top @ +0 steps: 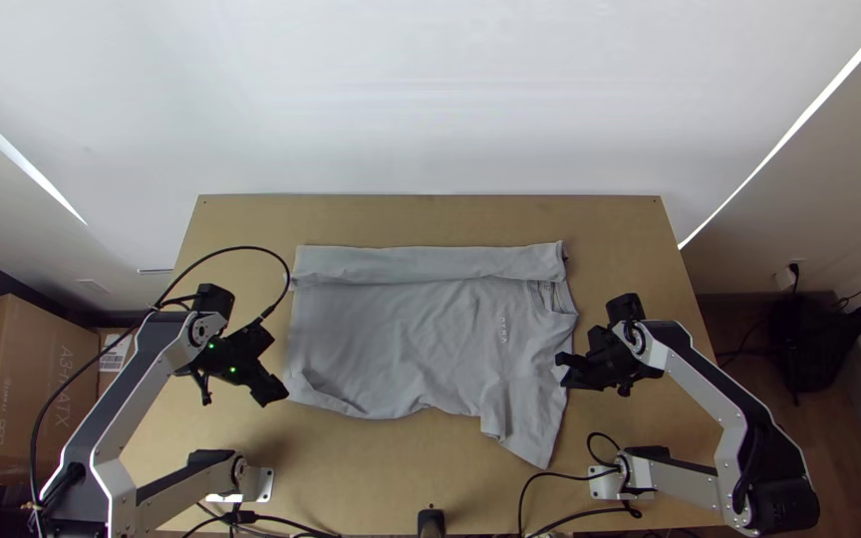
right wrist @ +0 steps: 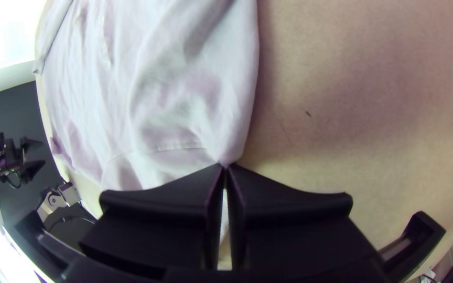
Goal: Fold the t-shirt
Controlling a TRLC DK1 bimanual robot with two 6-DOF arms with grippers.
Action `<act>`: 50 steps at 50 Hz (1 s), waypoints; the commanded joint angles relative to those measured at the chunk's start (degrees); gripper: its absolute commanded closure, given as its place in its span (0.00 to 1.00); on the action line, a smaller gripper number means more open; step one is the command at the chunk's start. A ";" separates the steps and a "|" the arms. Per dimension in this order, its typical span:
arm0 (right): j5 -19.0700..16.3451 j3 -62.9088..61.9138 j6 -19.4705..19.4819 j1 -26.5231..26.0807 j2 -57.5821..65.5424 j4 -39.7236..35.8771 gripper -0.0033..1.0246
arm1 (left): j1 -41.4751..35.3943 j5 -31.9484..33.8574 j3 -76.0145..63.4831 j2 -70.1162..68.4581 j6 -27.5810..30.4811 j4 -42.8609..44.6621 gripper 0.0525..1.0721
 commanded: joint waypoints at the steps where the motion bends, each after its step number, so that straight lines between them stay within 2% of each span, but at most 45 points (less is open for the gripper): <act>1: 0.26 -1.55 1.13 0.58 -1.26 -0.14 0.97 | -0.35 0.67 -1.45 2.49 1.51 1.74 0.18; 12: 0.17 -1.55 2.63 1.64 -1.70 -0.05 0.97 | -0.35 0.84 -1.54 6.97 0.81 5.35 0.18; 19: 0.17 -1.37 2.71 1.64 -1.79 -0.05 0.97 | -0.44 1.28 -1.45 7.94 -0.25 6.31 0.40; 41: 0.43 -1.11 2.80 1.64 -1.79 0.39 0.97 | -3.87 2.95 -1.18 9.70 -2.27 6.93 0.40; 46: 0.43 -1.11 2.80 1.55 -1.70 0.39 0.97 | -5.18 3.57 -1.27 9.61 -2.79 6.93 0.43; 48: 0.52 -1.11 2.80 1.46 -1.79 0.39 0.97 | -5.80 3.92 -1.54 9.52 -2.88 6.84 0.50; 50: 0.43 -1.19 2.80 1.38 -1.79 0.39 0.97 | -6.50 4.27 -2.06 9.00 -2.88 7.63 0.64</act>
